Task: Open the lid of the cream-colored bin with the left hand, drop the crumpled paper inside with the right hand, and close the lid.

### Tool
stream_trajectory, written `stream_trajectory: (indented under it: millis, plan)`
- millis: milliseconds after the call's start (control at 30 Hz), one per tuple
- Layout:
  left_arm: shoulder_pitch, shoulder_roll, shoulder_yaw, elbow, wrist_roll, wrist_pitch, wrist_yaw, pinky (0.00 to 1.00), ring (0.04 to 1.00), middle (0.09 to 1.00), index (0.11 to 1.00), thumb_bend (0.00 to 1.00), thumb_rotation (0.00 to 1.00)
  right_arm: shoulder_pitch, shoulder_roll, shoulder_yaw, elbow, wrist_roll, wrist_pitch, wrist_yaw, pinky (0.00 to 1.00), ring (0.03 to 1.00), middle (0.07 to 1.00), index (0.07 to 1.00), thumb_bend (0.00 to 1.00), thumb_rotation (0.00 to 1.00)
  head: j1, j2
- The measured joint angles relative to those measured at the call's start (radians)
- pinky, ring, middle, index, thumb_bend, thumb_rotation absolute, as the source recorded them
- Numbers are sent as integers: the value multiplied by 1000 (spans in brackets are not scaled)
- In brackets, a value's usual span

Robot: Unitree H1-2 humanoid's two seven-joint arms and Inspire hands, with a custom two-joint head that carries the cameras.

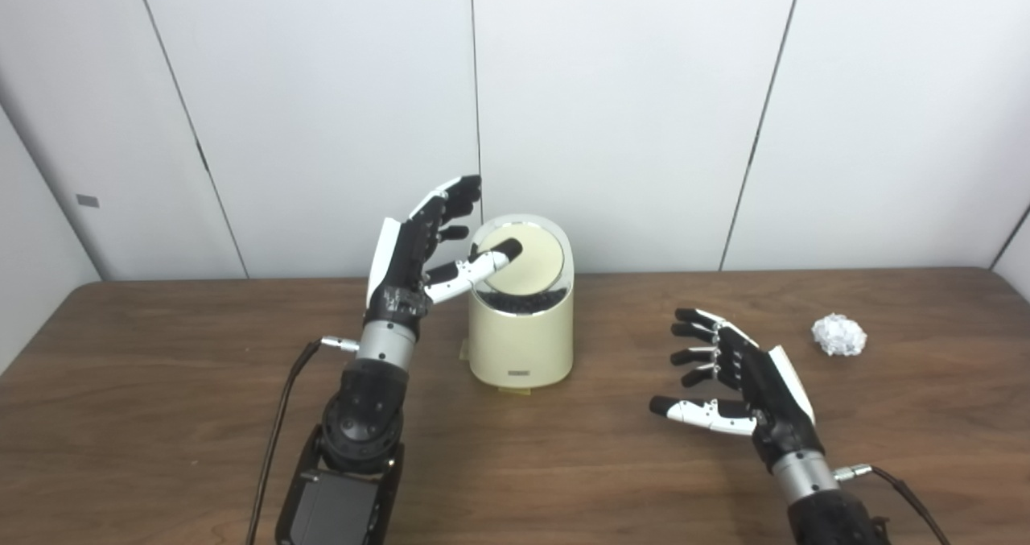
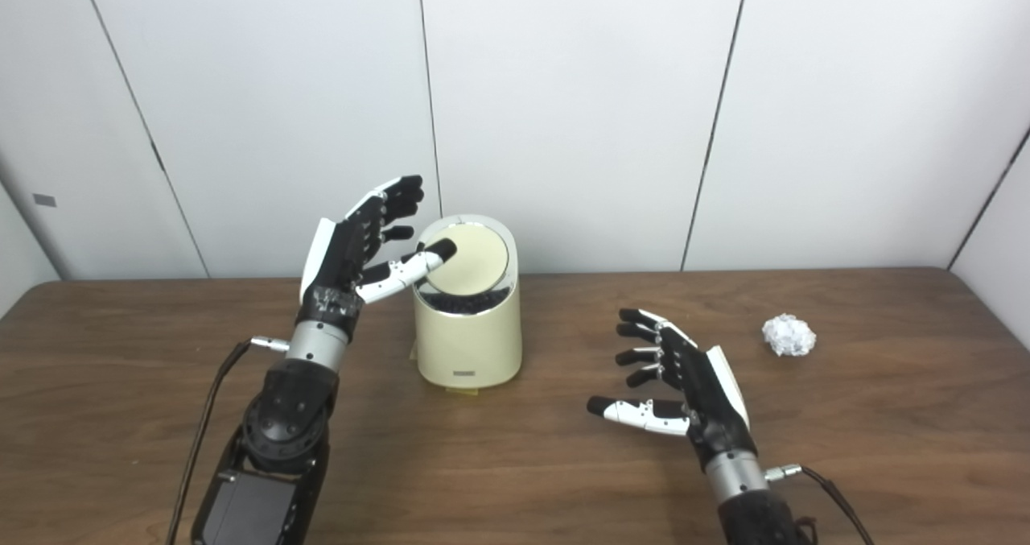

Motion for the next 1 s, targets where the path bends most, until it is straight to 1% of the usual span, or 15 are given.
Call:
stream_trajectory:
  millis: [100,233,367,533,700,867,1000]
  plan:
    - [-13,-1,-3,29,9,-9,8,781,841,816,848,828,266,0,0,0,0,0,0,0,505,647,777,789,754,133,-2,2]
    - [-24,1,-13,46,28,-28,18,794,860,833,854,824,258,0,0,0,-1,0,0,0,503,647,778,790,755,133,-2,3]
    - [-34,8,-27,58,65,-35,22,870,886,853,867,821,219,1,0,0,-1,1,0,0,505,647,777,789,760,135,-5,5]
    - [-35,21,-50,63,132,-35,42,913,914,867,877,846,184,3,0,-1,-8,0,0,0,508,645,777,789,760,138,-5,5]
    - [-40,39,-62,67,165,-36,51,906,920,878,882,856,134,3,0,-1,-8,0,0,0,513,644,774,786,757,134,-5,6]
    - [-40,42,-72,76,175,-39,52,906,922,884,890,853,91,2,0,-1,-8,1,0,0,504,638,775,787,762,136,-6,8]
    - [-46,45,-77,90,189,-39,52,869,909,879,891,843,47,2,0,-1,-8,2,0,0,504,640,774,783,764,130,-6,6]
